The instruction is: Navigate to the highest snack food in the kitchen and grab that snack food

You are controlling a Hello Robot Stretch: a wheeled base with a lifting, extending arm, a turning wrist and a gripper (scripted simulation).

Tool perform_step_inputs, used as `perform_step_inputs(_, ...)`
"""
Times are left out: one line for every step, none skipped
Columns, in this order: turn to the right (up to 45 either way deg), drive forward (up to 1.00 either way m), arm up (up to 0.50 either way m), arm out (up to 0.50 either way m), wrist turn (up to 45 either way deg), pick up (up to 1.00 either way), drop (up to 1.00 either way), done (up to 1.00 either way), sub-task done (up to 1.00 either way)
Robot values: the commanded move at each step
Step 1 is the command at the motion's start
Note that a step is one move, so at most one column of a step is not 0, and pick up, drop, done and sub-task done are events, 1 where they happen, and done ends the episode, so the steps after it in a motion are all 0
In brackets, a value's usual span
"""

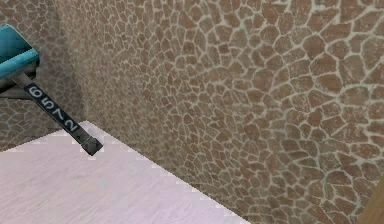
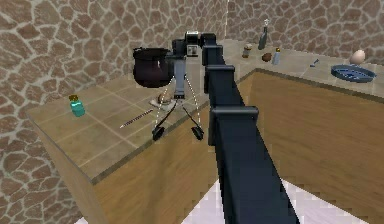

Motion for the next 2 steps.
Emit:
perform_step_inputs(0.0, 0.00, 0.00, 0.00, 45.0, 0.00, 0.00, 0.00, 0.00)
perform_step_inputs(0.0, 0.00, 0.00, 0.00, 45.0, 0.00, 0.00, 0.00, 0.00)
